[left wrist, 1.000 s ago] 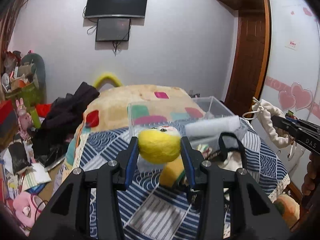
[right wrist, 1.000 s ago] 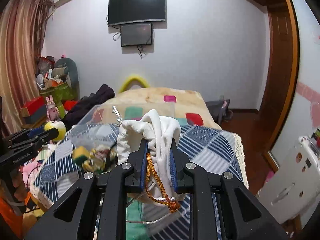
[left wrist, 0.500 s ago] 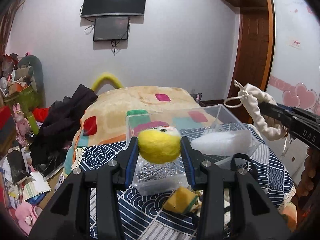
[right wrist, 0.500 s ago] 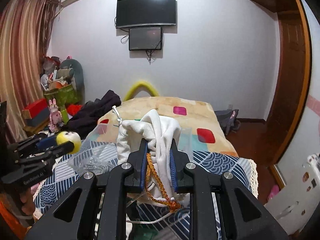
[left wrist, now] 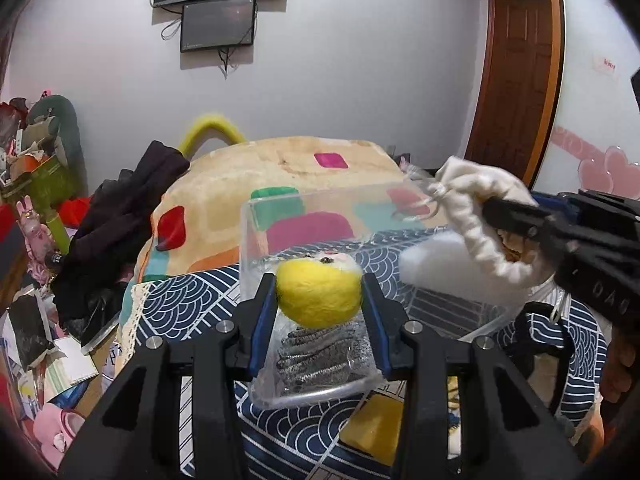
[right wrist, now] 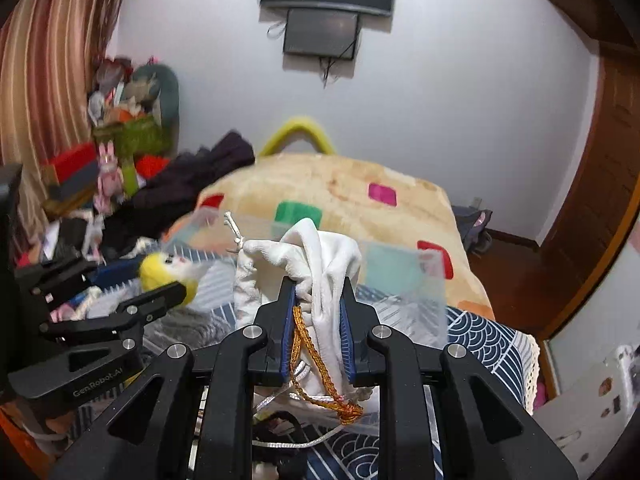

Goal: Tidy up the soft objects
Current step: 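Drop the yellow ball into the box with the left tool while the right drops the pouch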

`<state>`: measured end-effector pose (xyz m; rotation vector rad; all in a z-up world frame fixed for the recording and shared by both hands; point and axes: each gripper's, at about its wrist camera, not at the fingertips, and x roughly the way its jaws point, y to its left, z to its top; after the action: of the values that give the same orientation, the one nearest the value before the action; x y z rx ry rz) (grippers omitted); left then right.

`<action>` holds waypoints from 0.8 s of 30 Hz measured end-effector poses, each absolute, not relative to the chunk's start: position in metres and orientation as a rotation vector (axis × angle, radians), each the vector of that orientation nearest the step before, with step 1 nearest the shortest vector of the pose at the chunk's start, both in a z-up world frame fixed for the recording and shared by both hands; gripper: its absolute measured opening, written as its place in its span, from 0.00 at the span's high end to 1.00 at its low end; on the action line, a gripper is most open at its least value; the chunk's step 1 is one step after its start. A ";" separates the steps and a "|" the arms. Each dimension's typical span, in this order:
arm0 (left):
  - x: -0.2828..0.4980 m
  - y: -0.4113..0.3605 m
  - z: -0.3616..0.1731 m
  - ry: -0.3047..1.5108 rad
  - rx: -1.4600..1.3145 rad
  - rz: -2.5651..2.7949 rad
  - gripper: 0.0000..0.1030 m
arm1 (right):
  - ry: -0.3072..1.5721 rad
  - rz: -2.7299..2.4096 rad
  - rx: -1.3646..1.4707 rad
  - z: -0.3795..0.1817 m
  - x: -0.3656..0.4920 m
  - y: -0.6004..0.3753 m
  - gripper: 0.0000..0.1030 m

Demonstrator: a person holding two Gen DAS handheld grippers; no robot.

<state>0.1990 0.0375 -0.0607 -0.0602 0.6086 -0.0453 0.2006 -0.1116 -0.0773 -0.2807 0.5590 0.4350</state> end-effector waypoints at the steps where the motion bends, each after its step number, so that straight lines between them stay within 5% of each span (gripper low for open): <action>1: 0.201 0.037 -0.062 0.614 -0.059 -0.046 0.60 | 0.577 0.433 -0.301 -0.081 0.203 -0.108 0.83; 9: 0.212 0.032 -0.074 0.655 -0.047 -0.068 0.59 | 0.679 0.456 -0.379 -0.101 0.213 -0.099 0.80; 19: 0.201 0.026 -0.069 0.634 -0.023 -0.063 0.41 | 0.638 0.473 -0.286 -0.082 0.202 -0.124 0.37; 24: 0.186 0.029 -0.054 0.600 -0.040 -0.063 0.26 | 0.582 0.466 -0.240 -0.068 0.189 -0.134 0.34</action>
<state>0.1858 0.0293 -0.0542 -0.0404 0.5996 -0.0634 0.1886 -0.1340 -0.0679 -0.2397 0.5825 0.4664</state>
